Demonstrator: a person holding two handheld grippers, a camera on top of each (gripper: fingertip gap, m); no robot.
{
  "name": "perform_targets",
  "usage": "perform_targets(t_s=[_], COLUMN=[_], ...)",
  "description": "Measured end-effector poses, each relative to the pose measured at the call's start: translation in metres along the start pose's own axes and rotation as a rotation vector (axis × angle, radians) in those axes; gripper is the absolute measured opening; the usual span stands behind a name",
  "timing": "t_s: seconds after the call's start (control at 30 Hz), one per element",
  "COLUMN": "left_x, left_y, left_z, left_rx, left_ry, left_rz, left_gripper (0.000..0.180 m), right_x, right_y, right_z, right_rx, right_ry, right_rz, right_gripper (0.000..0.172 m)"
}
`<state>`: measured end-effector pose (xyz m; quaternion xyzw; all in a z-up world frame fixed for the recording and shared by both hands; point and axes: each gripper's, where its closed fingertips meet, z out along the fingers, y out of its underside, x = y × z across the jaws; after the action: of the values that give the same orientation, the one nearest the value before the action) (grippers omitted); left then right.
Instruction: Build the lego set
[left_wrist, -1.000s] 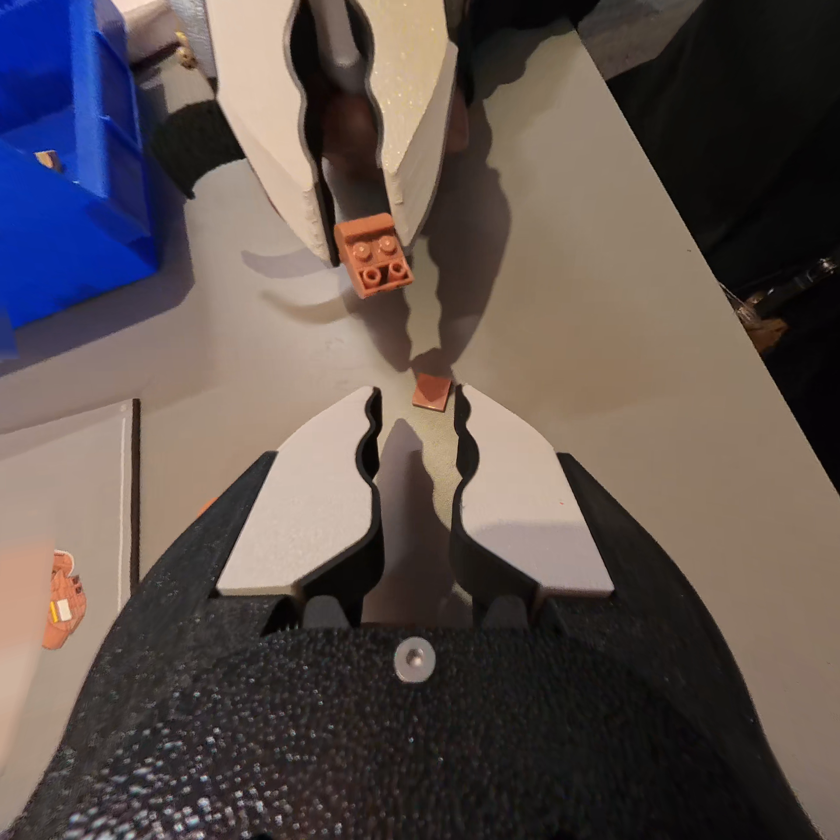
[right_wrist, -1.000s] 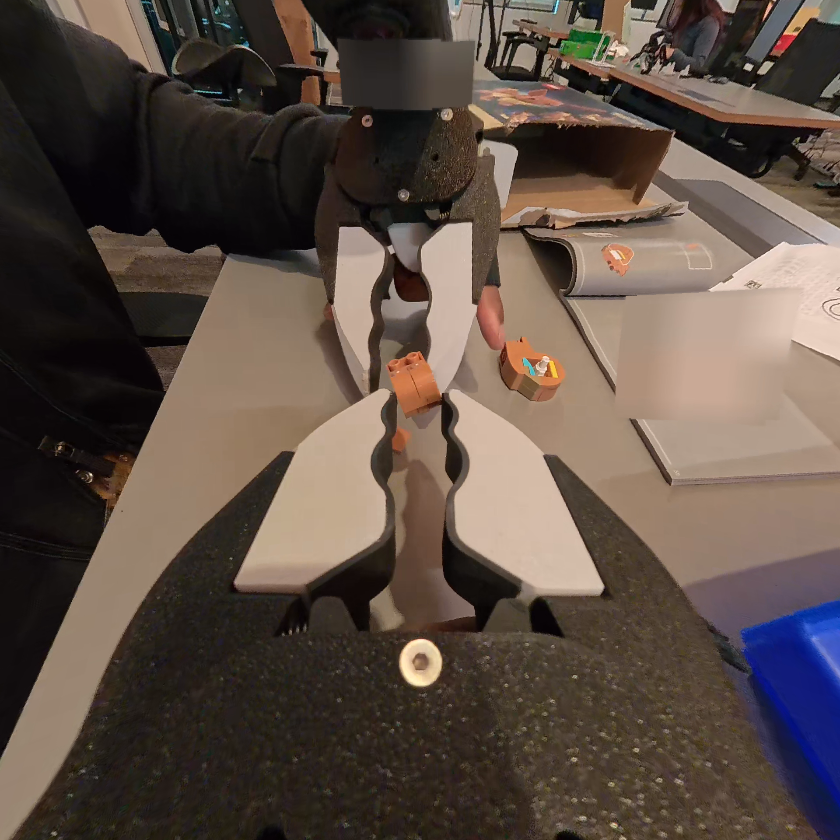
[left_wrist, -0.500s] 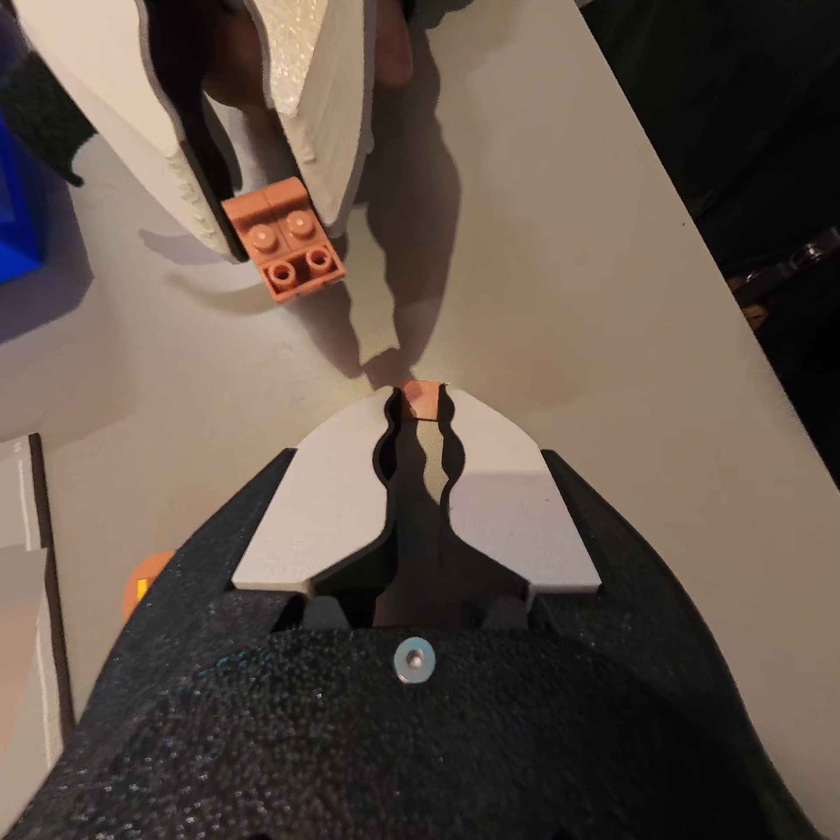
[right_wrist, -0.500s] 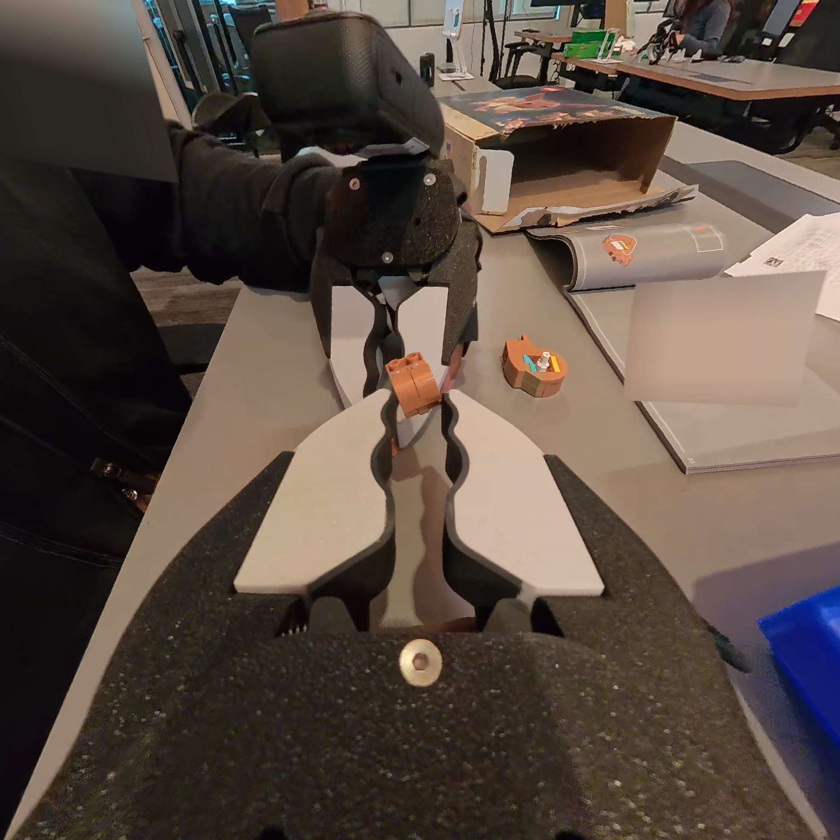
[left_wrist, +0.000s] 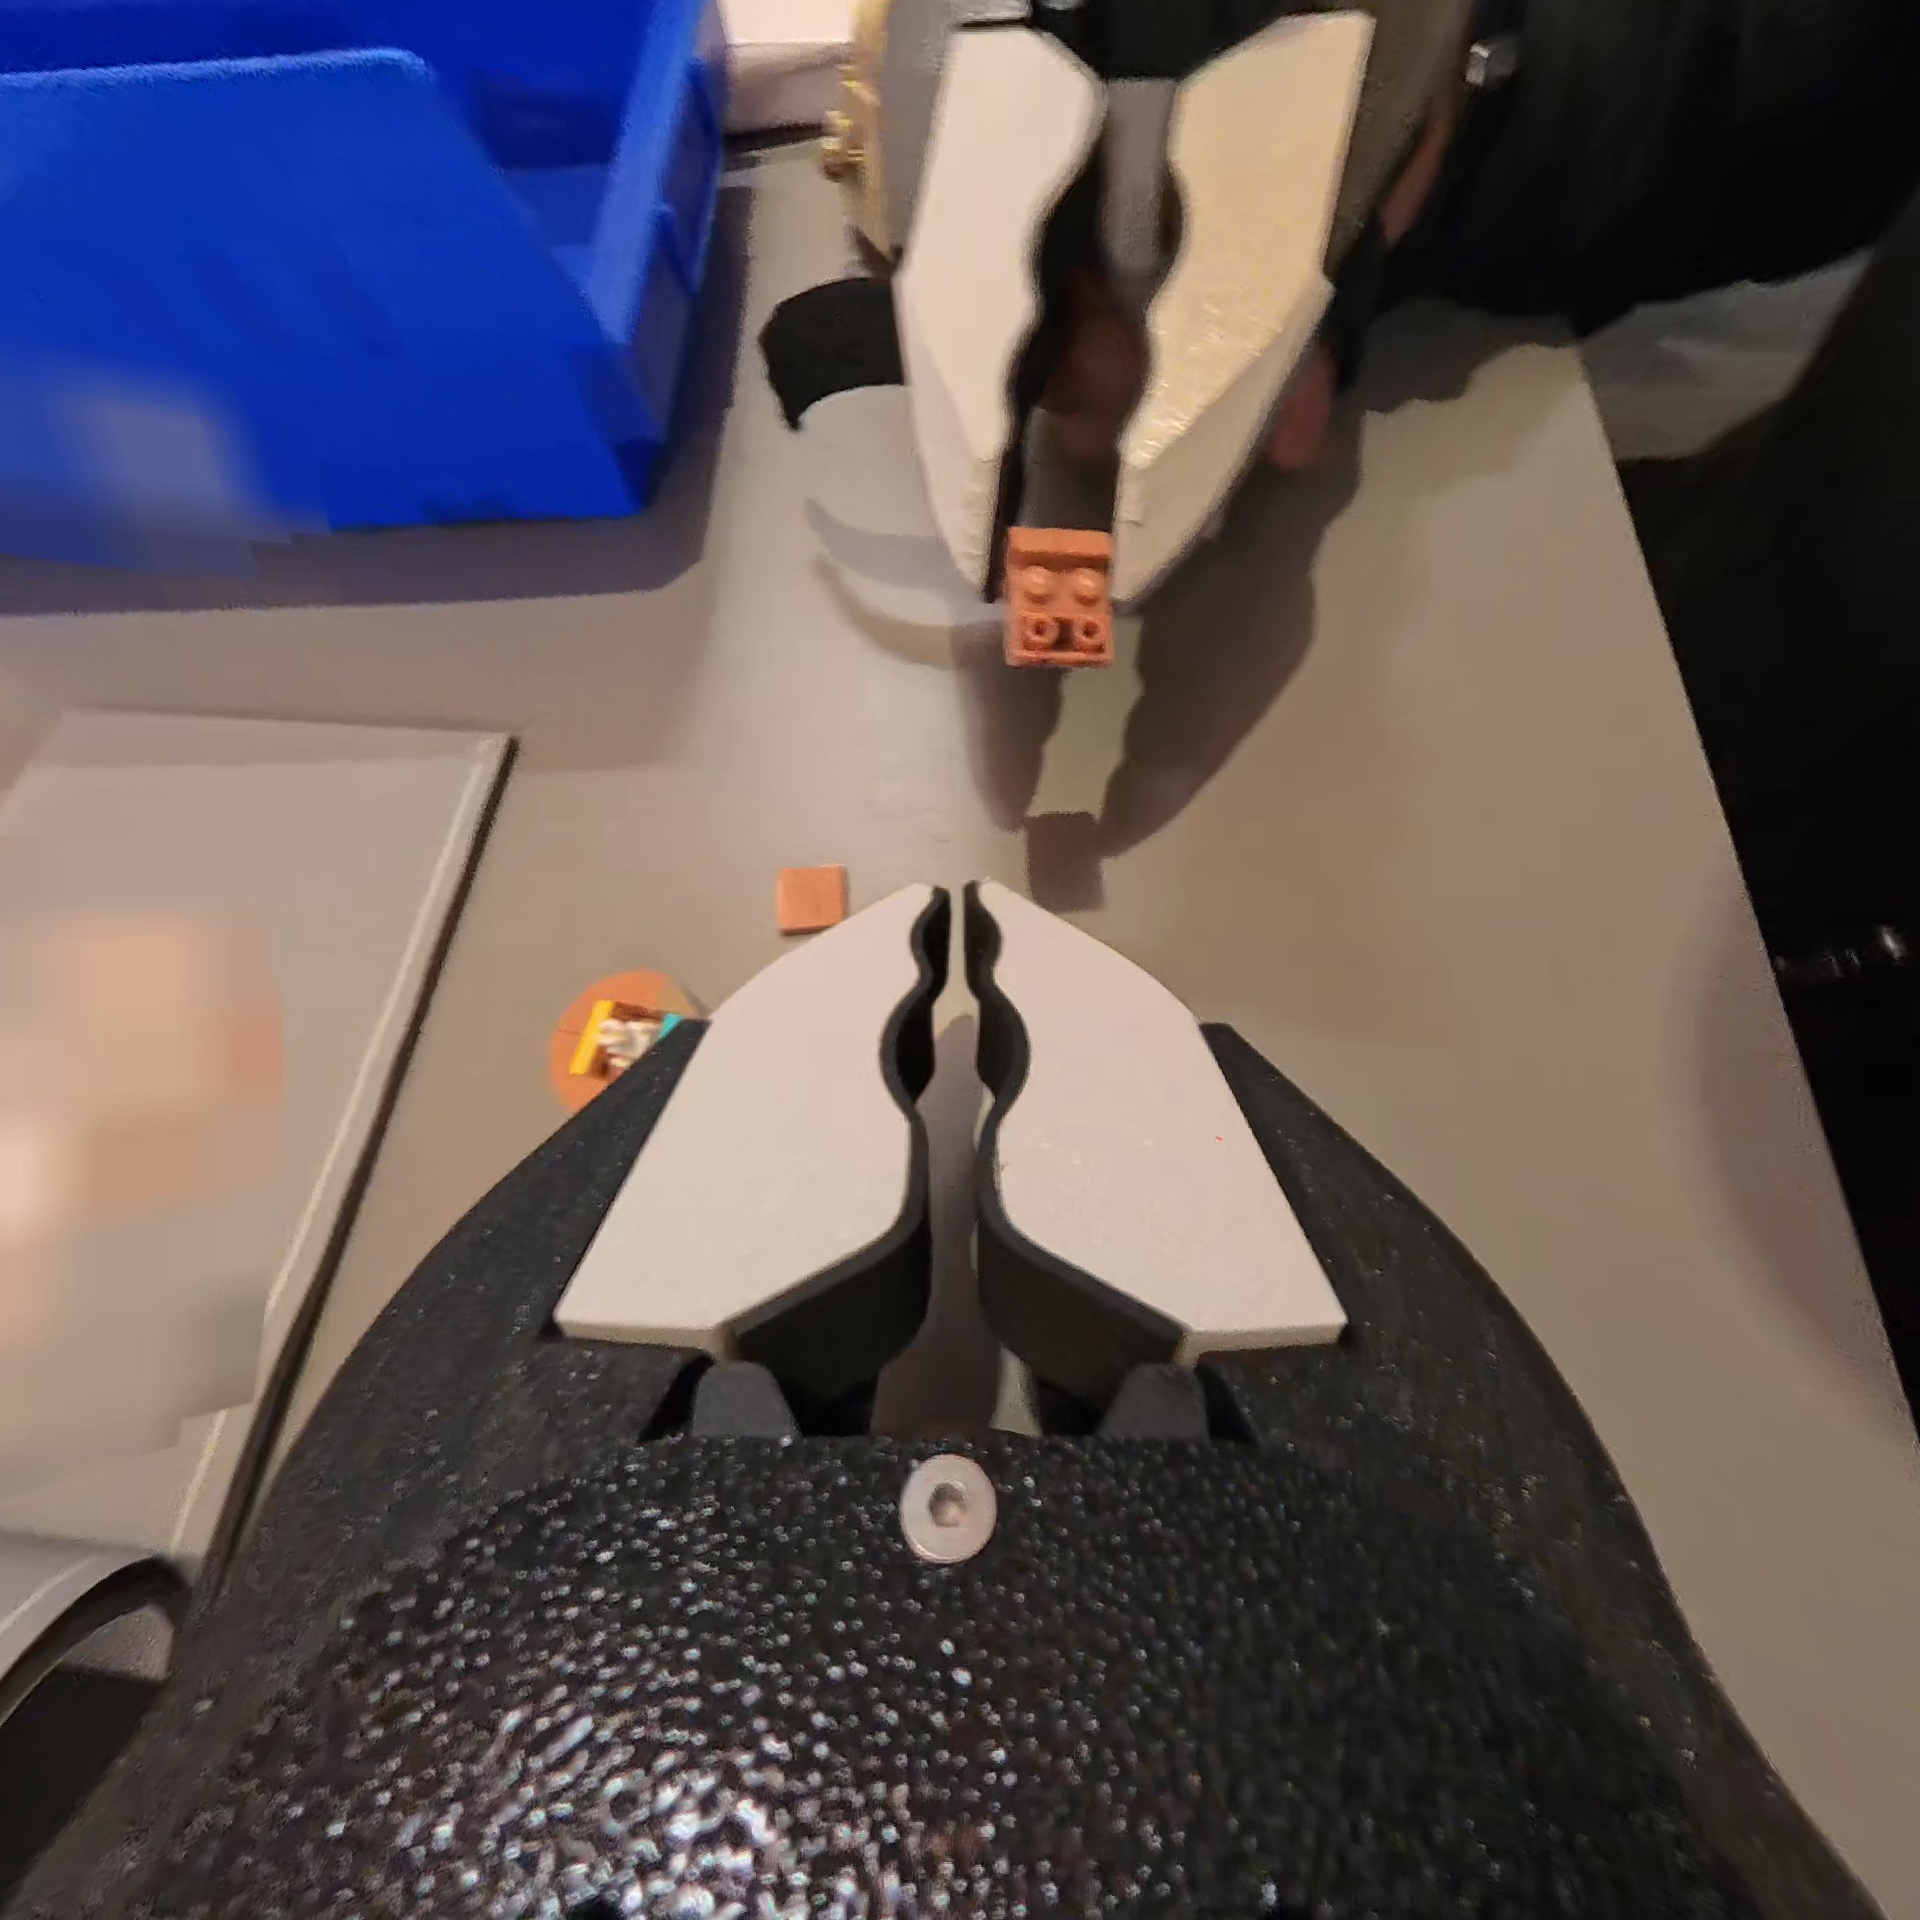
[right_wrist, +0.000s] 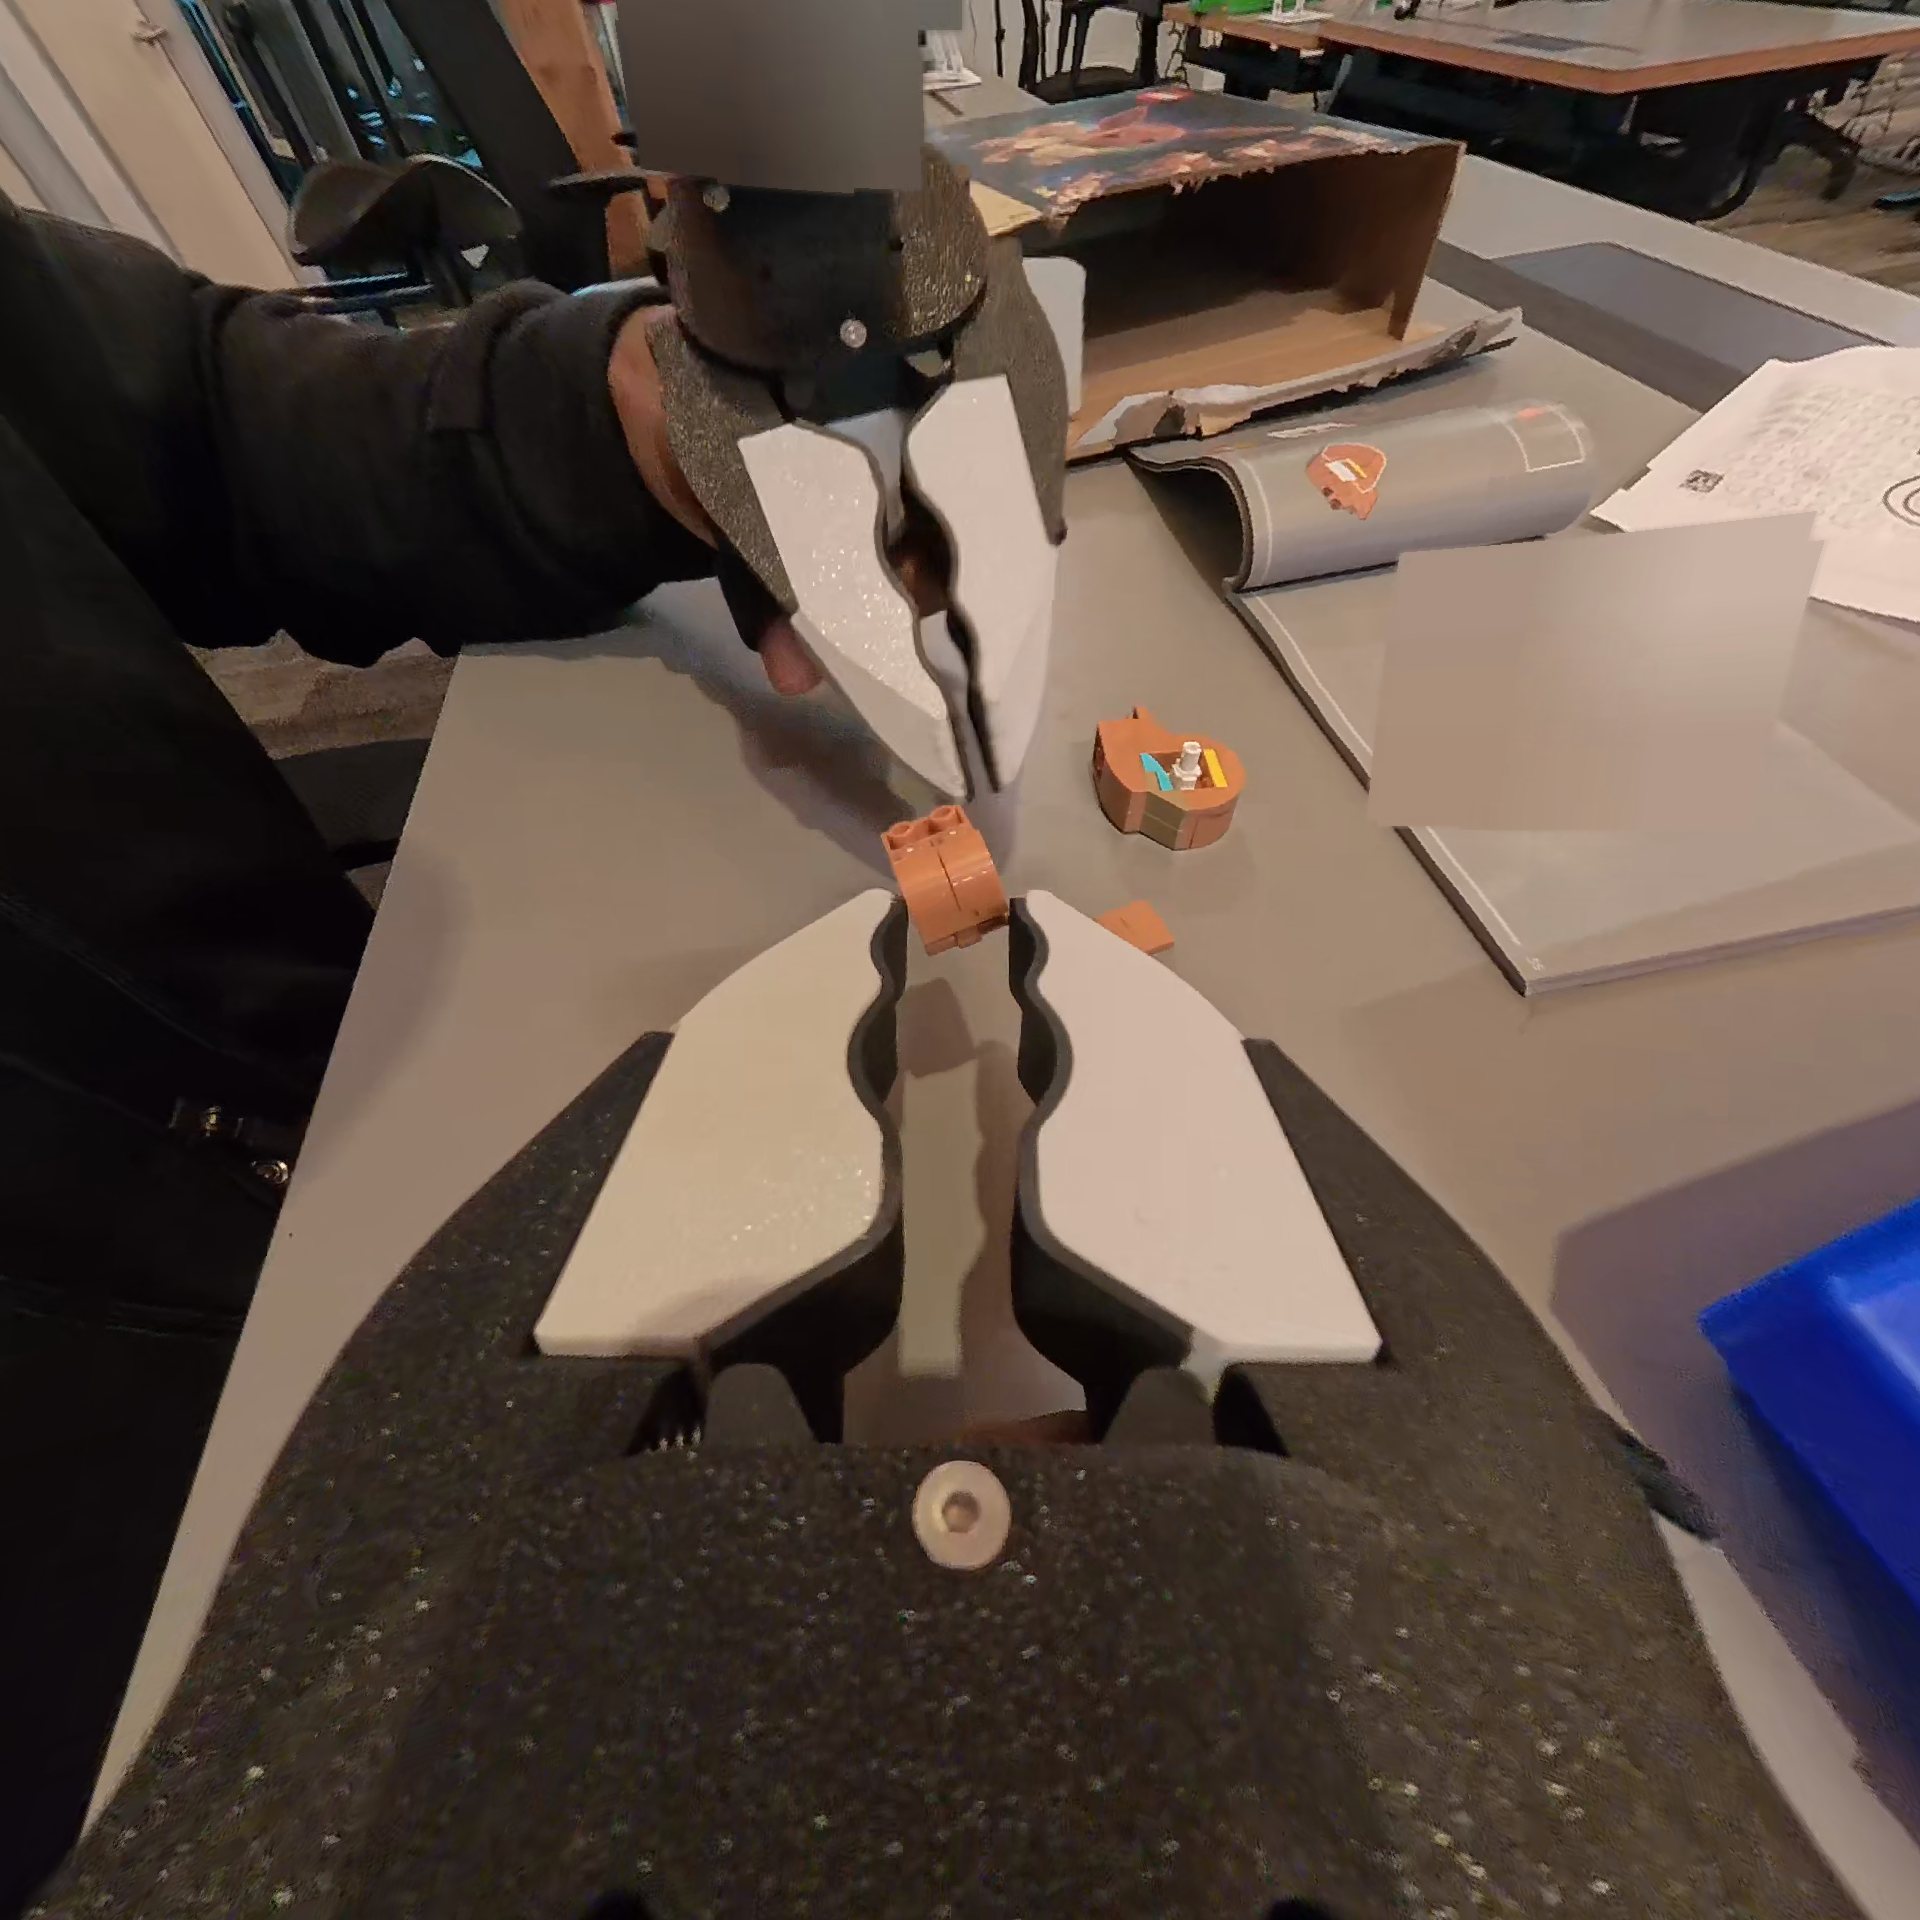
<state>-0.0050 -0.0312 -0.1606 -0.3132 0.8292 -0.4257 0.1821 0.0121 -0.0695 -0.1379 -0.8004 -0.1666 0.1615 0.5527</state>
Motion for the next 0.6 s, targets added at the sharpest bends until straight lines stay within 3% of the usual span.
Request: perform_targets(t_s=[0.07, 0.33, 0.6], left_x=[-0.01, -0.032, -0.035], left_y=[-0.003, 0.017, 0.021], left_z=[0.002, 0.034, 0.036], left_rx=[-0.016, -0.301, -0.375], left_ry=[-0.022, -0.089, -0.115], left_rz=[-0.027, -0.047, -0.042], left_gripper=[0.009, 0.023, 0.024], right_x=[0.003, 0.01, 0.007], right_y=[0.0, 0.002, 0.004], right_z=[-0.002, -0.007, -0.007], right_rx=[0.005, 0.002, -0.012], right_ry=[0.005, 0.022, 0.001], right_rz=[0.013, 0.03, 0.033], right_gripper=[0.018, 0.018, 0.018])
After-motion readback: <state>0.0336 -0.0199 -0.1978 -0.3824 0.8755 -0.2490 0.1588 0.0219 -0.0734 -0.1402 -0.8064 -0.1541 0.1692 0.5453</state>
